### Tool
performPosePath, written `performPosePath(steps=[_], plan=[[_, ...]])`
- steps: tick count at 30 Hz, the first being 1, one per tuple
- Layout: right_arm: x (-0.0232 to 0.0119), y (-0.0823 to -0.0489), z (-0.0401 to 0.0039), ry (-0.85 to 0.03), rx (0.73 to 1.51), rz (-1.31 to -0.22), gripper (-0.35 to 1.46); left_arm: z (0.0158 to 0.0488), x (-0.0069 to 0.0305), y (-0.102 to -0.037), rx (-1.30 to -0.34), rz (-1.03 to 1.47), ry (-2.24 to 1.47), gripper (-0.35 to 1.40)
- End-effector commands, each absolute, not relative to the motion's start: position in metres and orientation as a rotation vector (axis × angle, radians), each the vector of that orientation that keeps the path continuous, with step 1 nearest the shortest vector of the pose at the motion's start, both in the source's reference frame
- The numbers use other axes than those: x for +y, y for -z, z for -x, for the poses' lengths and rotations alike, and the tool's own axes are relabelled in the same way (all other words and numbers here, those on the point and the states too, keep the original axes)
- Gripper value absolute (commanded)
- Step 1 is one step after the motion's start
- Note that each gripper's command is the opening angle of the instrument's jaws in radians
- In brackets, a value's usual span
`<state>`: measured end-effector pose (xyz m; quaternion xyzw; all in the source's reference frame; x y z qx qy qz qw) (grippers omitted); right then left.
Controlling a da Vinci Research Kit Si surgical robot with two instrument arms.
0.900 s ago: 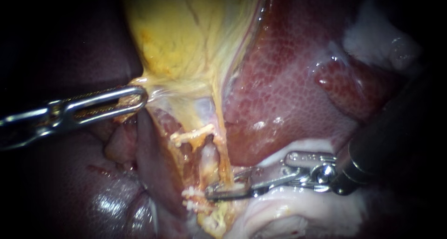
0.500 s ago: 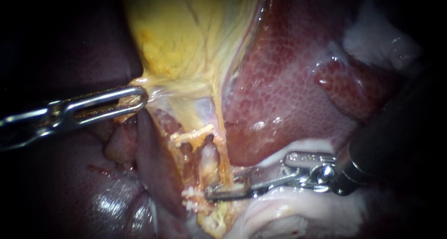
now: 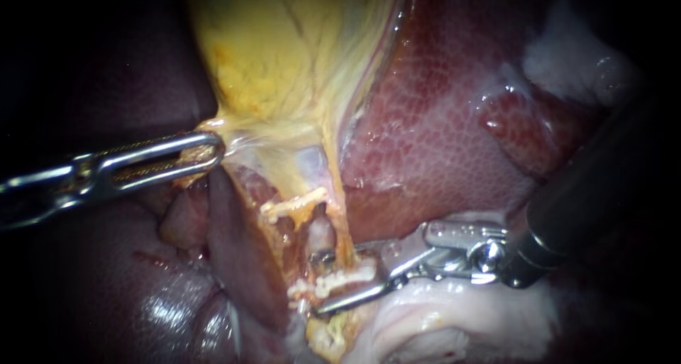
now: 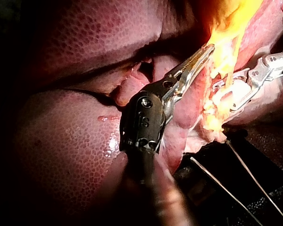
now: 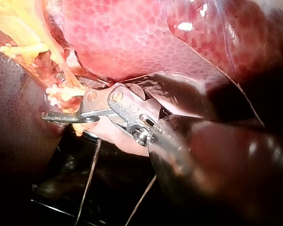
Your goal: Going back first clip right tube
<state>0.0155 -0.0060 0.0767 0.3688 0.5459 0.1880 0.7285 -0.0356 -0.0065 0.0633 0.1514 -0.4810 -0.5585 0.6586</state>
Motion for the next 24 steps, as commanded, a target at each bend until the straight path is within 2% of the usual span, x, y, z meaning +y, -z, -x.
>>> performPosePath(steps=[1,9,24], plan=[[-0.0057,-0.0766,-0.0153,-0.416,1.202,-0.814,0.6,0.0356,-0.0065,-0.0633,-1.089,-0.342,1.264,-0.35],[-0.0034,-0.0746,-0.0122,-0.417,1.219,-0.774,0.6,0.0355,-0.0066,-0.0633,-1.089,-0.342,1.264,-0.35],[0.0042,-0.065,-0.0045,-0.415,1.277,-0.653,0.6,0.036,-0.007,-0.0637,-1.09,-0.337,1.264,-0.35]])
